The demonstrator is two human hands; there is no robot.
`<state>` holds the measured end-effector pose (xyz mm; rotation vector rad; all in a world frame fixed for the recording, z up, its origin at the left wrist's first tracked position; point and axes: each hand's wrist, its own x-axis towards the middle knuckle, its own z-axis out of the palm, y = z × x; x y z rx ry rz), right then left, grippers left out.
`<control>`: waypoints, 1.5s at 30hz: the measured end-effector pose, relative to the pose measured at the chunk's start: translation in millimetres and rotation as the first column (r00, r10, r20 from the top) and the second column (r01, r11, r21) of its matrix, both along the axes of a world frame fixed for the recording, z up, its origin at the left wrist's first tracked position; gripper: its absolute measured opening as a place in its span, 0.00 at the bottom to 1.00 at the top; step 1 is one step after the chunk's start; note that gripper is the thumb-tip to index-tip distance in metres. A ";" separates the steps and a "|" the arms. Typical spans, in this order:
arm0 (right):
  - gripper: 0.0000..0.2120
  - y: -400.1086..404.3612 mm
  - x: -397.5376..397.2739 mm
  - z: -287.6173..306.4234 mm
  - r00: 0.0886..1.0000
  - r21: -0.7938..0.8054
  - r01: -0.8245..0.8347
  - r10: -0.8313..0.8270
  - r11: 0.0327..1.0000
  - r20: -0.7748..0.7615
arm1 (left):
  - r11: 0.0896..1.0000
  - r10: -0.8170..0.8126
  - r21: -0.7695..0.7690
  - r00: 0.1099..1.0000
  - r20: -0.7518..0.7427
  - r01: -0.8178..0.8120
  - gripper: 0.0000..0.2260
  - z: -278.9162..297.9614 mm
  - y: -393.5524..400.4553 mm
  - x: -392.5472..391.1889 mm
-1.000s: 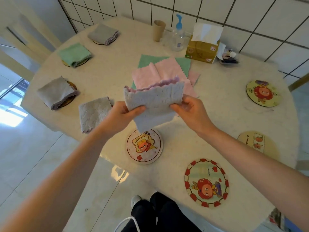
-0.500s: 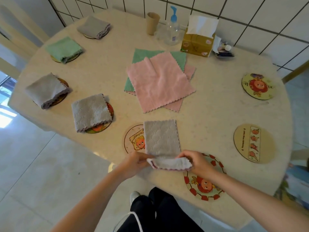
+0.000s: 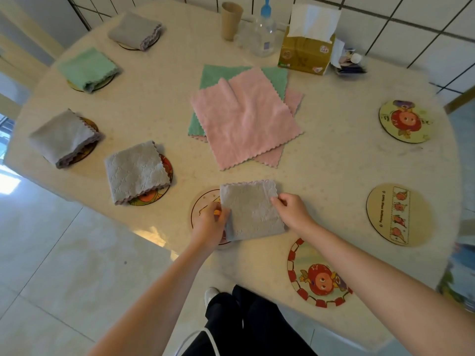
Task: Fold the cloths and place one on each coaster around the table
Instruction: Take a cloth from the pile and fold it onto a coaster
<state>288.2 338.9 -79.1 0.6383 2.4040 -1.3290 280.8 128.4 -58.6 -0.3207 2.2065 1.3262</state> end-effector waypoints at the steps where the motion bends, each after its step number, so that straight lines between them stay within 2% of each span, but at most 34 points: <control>1: 0.14 -1.1 -2.5 -2.1 1.000 0.026 0.004 -0.004 1.000 0.001 | 1.000 0.003 -0.012 1.000 -0.001 -0.003 0.09 0.5 1.6 -2.4; 6: 0.12 -5.3 -8.0 -3.3 0.997 0.131 0.013 -0.004 0.991 -0.072 | 0.996 -0.039 -0.085 0.999 -0.029 0.036 0.09 -5.2 5.3 -15.0; 10: 0.13 -8.1 -9.6 -8.3 0.999 0.253 -0.041 0.039 0.967 0.014 | 0.983 -0.010 -0.185 1.000 -0.020 0.006 0.08 -16.6 5.6 -18.7; 12: 0.13 -8.7 -10.0 -7.9 0.999 0.302 -0.050 0.041 0.952 0.035 | 0.950 -0.039 -0.311 0.997 -0.070 0.015 0.06 -16.5 8.4 -17.0; 13: 0.13 -8.4 -9.9 -6.4 0.998 0.333 -0.061 0.051 0.941 0.038 | 0.901 -0.132 -0.429 0.982 -0.137 0.061 0.07 -15.3 9.4 -15.5; 14: 0.14 -7.9 -9.2 -4.6 0.997 0.360 -0.080 0.071 0.929 0.037 | 0.831 -0.273 -0.545 0.933 -0.233 0.107 0.09 -15.8 9.9 -14.3; 16: 0.17 -5.8 -5.6 -1.1 0.989 0.378 -0.145 0.139 0.914 0.043 | 0.698 -0.566 -0.691 0.735 -0.373 0.188 0.16 -20.5 8.4 -10.3; 17: 0.19 -4.9 -2.6 0.5 0.981 0.384 -0.191 0.185 0.903 0.054 | 0.647 -0.659 -0.732 0.641 -0.394 0.215 0.18 -24.2 5.8 -10.7; 18: 0.21 -4.4 0.7 1.8 0.969 0.398 -0.242 0.237 0.885 0.063 | 0.608 -0.710 -0.761 0.583 -0.395 0.226 0.18 -31.5 2.8 -12.4; 20: 0.23 -4.9 7.1 1.9 0.946 0.441 -0.313 0.314 0.841 0.073 | 0.553 -0.746 -0.790 0.578 -0.329 0.265 0.20 -39.1 -3.4 -13.9; 22: 0.24 -6.1 10.4 2.0 0.948 0.480 -0.306 0.309 0.822 0.076 | 0.522 -0.752 -0.791 0.609 -0.251 0.319 0.25 -40.2 -6.8 -12.0; 25: 0.21 -9.1 10.4 3.3 0.976 0.466 -0.214 0.201 0.859 0.079 | 0.570 -0.681 -0.754 0.701 -0.213 0.325 0.26 -34.8 -4.2 -7.9; 27: 0.18 -10.8 9.4 2.7 0.990 0.386 -0.135 0.107 0.913 0.093 | 0.669 -0.562 -0.686 0.799 -0.214 0.287 0.26 -32.3 1.1 -5.6; 30: 0.16 -9.5 4.9 3.2 0.989 0.187 0.033 -0.059 0.982 0.135 | 0.899 -0.210 -0.429 0.944 -0.253 0.085 0.23 -13.2 15.0 -5.5; 32: 0.14 -6.6 0.6 6.5 0.966 0.047 0.167 -0.173 0.985 0.190 | 0.960 0.059 -0.262 0.987 -0.149 -0.097 0.21 -3.6 23.1 -9.2; 34: 0.11 -3.4 -4.3 6.4 0.948 -0.003 0.218 -0.211 0.976 0.237 | 0.956 0.249 -0.157 0.968 -0.020 -0.249 0.20 1.0 28.1 -13.9; 37: 0.09 -0.9 -10.5 8.3 0.934 -0.045 0.216 -0.193 0.975 0.301 | 0.906 0.423 -0.051 0.892 0.158 -0.420 0.16 -1.3 29.0 -24.4; 41: 0.20 -0.8 -14.7 16.7 0.903 -0.097 0.272 -0.219 0.957 0.369 | 0.894 0.376 0.117 0.866 0.330 -0.433 0.08 0.8 23.3 -32.1; 45: 0.22 -13.6 -11.1 36.9 0.924 -0.164 0.332 -0.284 0.929 0.257 | 0.897 0.334 0.198 0.900 0.280 -0.394 0.09 12.7 9.1 -42.1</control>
